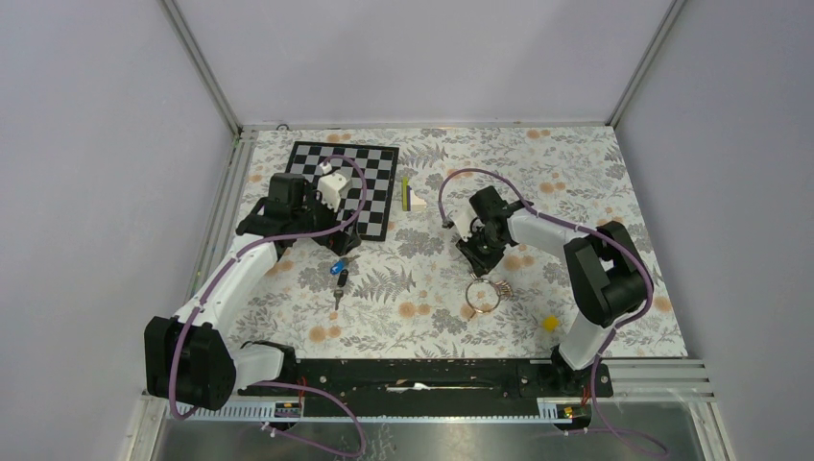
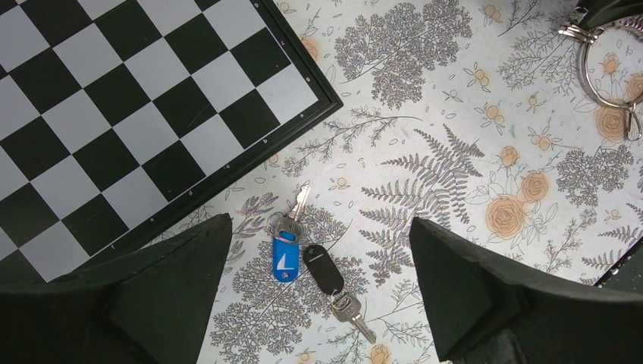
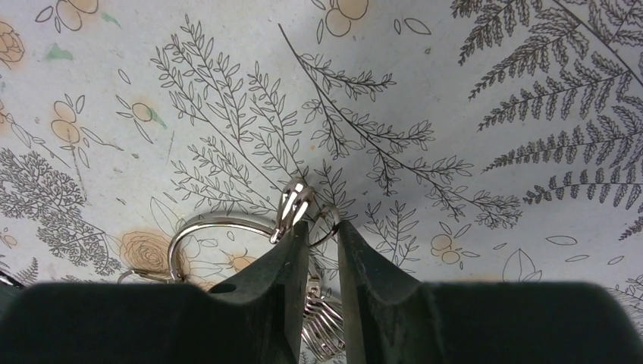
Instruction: Put the keys on the keyring
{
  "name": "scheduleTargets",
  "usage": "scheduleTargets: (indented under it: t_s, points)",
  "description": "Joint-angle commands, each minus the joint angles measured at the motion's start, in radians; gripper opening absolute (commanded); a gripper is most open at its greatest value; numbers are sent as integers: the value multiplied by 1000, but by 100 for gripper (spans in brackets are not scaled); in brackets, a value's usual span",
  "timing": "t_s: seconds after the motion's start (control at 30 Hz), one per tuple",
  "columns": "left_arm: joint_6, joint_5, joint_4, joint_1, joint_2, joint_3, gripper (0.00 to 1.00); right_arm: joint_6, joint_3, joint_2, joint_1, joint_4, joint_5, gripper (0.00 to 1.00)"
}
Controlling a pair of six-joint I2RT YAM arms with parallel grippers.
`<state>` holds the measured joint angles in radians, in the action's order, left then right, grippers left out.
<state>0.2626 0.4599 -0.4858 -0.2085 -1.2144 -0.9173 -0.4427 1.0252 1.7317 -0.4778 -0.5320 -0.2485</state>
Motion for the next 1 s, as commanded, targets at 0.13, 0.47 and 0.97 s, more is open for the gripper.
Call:
scheduleTargets:
  t_s: [0.13, 0.47, 0.97]
  points:
    - [13, 20, 38, 6, 32, 5, 99, 16, 25, 7, -5, -8, -24, 22]
    - [-19, 32, 52, -30, -20, -36, 99, -64, 75, -113, -5, -38, -107, 0]
    - [9, 223, -58, -254, -224, -363, 72, -40, 317, -114, -5, -112, -644, 0]
